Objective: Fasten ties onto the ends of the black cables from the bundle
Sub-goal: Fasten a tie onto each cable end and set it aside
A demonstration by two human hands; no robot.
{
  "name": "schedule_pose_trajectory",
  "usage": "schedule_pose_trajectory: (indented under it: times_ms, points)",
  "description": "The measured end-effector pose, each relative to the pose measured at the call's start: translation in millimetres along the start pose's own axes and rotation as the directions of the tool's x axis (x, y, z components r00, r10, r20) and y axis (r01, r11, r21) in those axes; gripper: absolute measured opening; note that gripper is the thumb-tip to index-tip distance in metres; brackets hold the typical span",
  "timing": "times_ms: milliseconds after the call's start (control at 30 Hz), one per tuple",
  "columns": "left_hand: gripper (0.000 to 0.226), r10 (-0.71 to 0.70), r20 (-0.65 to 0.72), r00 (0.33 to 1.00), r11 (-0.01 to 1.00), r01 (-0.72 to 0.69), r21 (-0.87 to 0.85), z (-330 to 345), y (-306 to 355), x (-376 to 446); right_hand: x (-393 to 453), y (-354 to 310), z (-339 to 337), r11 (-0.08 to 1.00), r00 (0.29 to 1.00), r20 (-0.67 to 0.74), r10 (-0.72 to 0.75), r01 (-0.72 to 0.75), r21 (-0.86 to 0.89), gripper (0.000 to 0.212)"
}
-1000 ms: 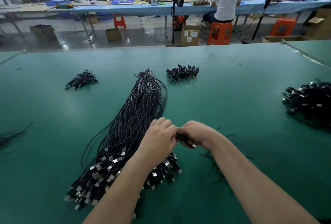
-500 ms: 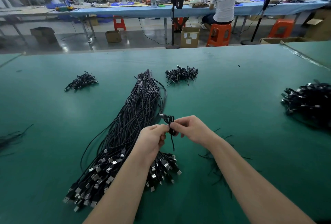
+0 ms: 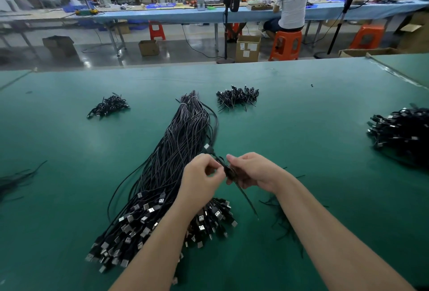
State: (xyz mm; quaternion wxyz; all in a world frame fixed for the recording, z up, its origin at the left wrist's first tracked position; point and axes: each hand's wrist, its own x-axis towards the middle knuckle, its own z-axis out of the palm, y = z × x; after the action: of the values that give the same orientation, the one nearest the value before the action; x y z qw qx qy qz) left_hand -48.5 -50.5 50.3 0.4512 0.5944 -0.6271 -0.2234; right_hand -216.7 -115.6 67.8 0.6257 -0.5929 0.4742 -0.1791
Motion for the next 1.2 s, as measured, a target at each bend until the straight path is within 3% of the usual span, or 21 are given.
schedule_pose_trajectory:
  times_ms: [67, 100, 167, 233, 333, 433, 567, 633, 700, 733, 800, 900, 967, 1033, 1100, 1200]
  points:
    - [0.021, -0.338, 0.042, 0.940, 0.880, 0.332, -0.340, -4, -5, 5, 1, 7, 0, 0.983, 0.981, -0.067, -0.182, 0.180, -0.032, 0.013]
    - [0.026, -0.448, 0.090, 0.890, 0.770, 0.435, -0.468, -4, -8, 7, 2, 10, 2, 0.964, 0.962, -0.079, -0.262, 0.257, -0.067, 0.017]
    - [0.031, -0.537, 0.203, 0.819, 0.583, 0.534, -0.613, -4, -13, 9, 1, 11, 8, 0.942, 0.942, -0.072, -0.327, 0.320, -0.100, 0.026]
    - [0.027, -0.531, 0.274, 0.802, 0.520, 0.563, -0.642, -2, -15, 8, 1, 8, 11, 0.934, 0.934, -0.070, -0.349, 0.342, -0.099, 0.016]
    - [0.018, -0.490, 0.259, 0.832, 0.568, 0.530, -0.629, 0, -11, 4, 1, 3, 10, 0.928, 0.931, -0.093, -0.353, 0.335, -0.165, 0.017]
    - [0.015, -0.409, 0.130, 0.903, 0.742, 0.412, -0.528, 1, -1, -1, 4, -2, 13, 0.959, 0.948, -0.151, -0.281, 0.273, -0.072, 0.014]
    - [0.022, -0.047, -0.053, 0.998, 0.990, 0.039, -0.136, 2, 8, -6, 4, -9, 5, 0.988, 0.991, -0.063, -0.115, 0.121, 0.094, 0.015]
    - [0.021, 0.145, -0.062, 0.988, 0.988, -0.141, 0.070, 0, 8, -5, 2, -10, 2, 0.991, 0.998, 0.006, -0.067, 0.066, 0.112, 0.018]
    - [0.021, 0.202, -0.055, 0.978, 0.973, -0.194, 0.128, -1, 6, -5, 1, -8, 1, 0.989, 0.998, 0.042, -0.035, 0.028, 0.147, 0.022]
    - [0.020, 0.156, -0.052, 0.986, 0.985, -0.151, 0.084, -1, 4, -5, 1, -6, 1, 0.981, 0.998, 0.055, -0.038, 0.027, 0.191, 0.024]
    - [0.015, -0.079, -0.025, 0.997, 0.987, 0.075, -0.141, -2, 2, -3, -1, -3, -1, 0.957, 0.993, 0.070, -0.096, 0.073, 0.281, 0.022]
    - [0.021, -0.407, 0.125, 0.905, 0.750, 0.410, -0.519, -4, -4, 1, -4, 1, -2, 0.960, 0.969, 0.031, -0.246, 0.239, 0.144, 0.019]
    - [0.022, -0.459, 0.232, 0.858, 0.580, 0.487, -0.653, -2, -6, 2, -3, 3, 3, 0.945, 0.947, -0.014, -0.322, 0.321, -0.057, 0.022]
    - [0.028, -0.483, 0.260, 0.836, 0.509, 0.510, -0.694, 0, -4, 2, -2, 3, 6, 0.930, 0.935, -0.073, -0.347, 0.333, -0.159, 0.011]
    - [0.029, -0.496, 0.236, 0.836, 0.534, 0.508, -0.676, 2, -1, 1, -3, 2, 6, 0.929, 0.936, -0.091, -0.340, 0.319, -0.190, 0.008]
    - [0.023, -0.423, 0.110, 0.899, 0.712, 0.405, -0.574, 2, 5, -3, -4, -3, 7, 0.965, 0.967, -0.071, -0.244, 0.235, -0.119, 0.023]
